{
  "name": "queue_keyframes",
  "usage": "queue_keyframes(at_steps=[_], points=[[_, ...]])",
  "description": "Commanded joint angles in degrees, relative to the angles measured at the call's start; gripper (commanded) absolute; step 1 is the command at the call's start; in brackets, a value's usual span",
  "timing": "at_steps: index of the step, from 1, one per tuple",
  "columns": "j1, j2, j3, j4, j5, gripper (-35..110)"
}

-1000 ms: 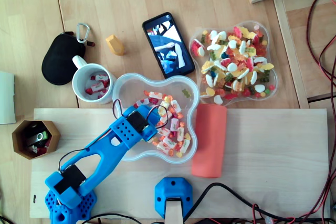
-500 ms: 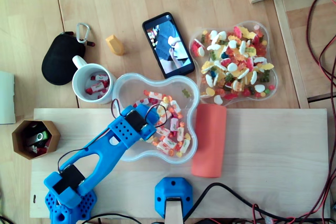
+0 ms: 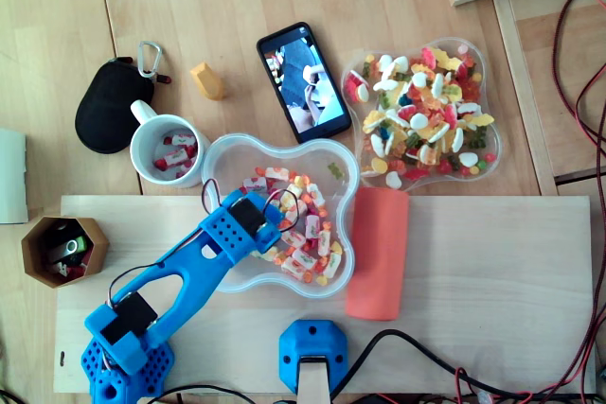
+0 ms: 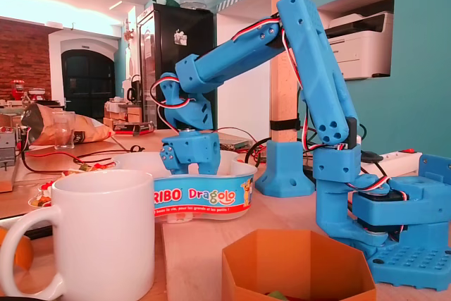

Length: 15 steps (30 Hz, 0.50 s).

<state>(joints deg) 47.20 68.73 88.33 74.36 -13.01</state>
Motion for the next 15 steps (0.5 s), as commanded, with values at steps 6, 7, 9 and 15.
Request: queue_keyframes(at_steps=[6,7,9,15], points=[[0.26,2.11,0.09,0.97,-0.35,9],[0.26,2.11,0.09,0.97,-0.44,9],[0.26,2.11,0.09,1.05,-0.26,7],[0.26,2.11,0.09,0.44,-0.09,-2]])
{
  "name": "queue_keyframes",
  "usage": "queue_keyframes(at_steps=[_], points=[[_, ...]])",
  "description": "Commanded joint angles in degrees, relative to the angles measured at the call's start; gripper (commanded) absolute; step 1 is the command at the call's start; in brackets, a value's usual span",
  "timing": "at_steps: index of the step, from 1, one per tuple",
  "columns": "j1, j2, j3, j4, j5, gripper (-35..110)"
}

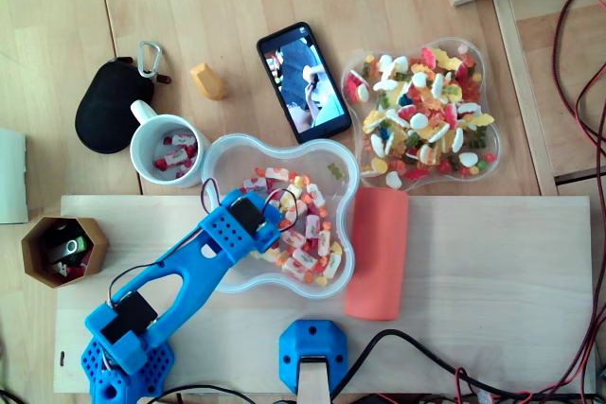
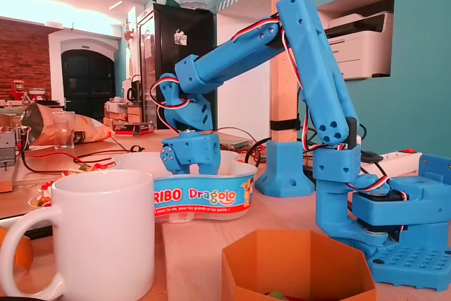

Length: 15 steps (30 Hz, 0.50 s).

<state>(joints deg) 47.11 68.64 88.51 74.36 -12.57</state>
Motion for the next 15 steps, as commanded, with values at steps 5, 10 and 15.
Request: queue_keyframes(at_steps=[5,10,15], points=[[0.35,2.20,-0.26,0.18,-0.53,-3],[0.35,2.20,-0.35,0.44,-0.53,1],[0.35,2.20,-0.26,1.05,-0.53,0]])
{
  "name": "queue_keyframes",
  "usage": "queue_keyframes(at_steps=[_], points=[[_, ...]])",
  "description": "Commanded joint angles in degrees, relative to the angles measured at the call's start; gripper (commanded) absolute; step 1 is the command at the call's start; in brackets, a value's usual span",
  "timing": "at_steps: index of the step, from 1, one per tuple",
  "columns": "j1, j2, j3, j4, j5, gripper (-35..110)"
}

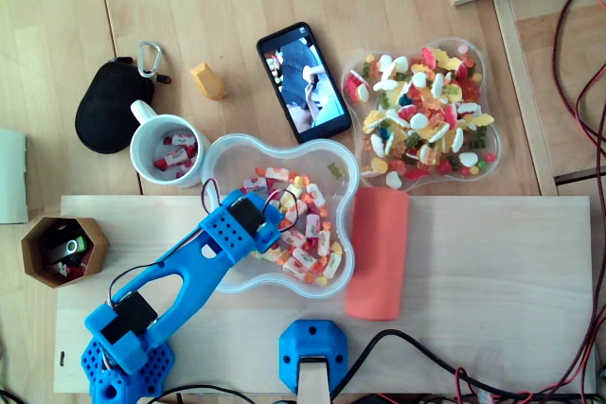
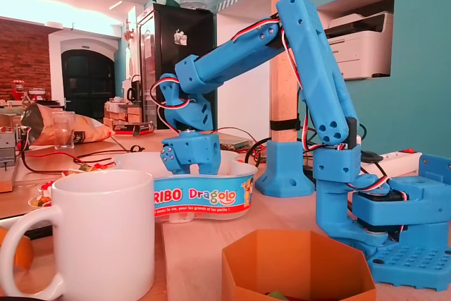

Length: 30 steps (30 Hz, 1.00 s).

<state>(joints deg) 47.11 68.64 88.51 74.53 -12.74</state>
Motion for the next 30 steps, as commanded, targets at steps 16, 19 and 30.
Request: queue_keyframes(at_steps=[16,19,30], points=[[0.35,3.34,-1.23,0.97,-0.18,-4],[0.35,3.34,-1.32,0.97,-0.18,-4],[0.35,3.34,-6.77,1.05,-0.09,-4]])
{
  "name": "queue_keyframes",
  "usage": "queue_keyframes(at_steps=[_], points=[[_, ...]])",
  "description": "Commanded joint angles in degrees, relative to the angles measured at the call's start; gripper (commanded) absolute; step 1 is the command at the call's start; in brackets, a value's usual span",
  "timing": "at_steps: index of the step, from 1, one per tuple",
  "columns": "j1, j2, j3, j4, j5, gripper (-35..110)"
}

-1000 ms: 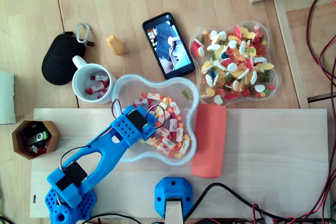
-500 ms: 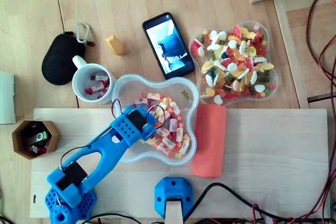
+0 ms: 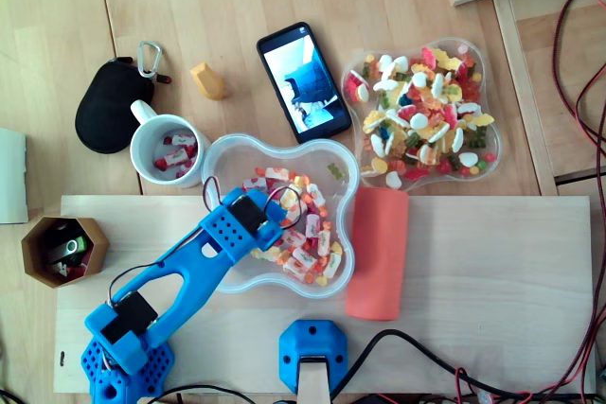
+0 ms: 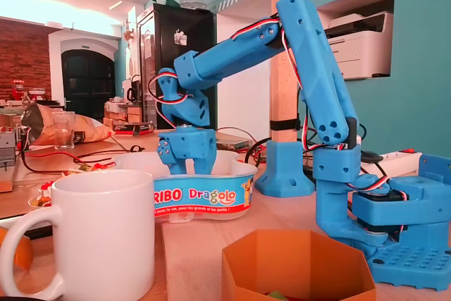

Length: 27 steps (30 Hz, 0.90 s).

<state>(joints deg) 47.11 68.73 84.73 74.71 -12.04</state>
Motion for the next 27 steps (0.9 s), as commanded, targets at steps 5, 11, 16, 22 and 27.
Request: queue_keyframes(at_steps=[5,11,16,22,27], points=[[0.35,3.25,-5.19,0.88,-0.79,-4],[0.35,3.34,-10.55,1.93,-0.70,-4],[0.26,3.34,-20.30,11.16,-0.70,-4],[0.18,3.34,-34.10,21.45,3.60,-4],[-4.83,3.34,-42.89,23.91,6.50,-4]])
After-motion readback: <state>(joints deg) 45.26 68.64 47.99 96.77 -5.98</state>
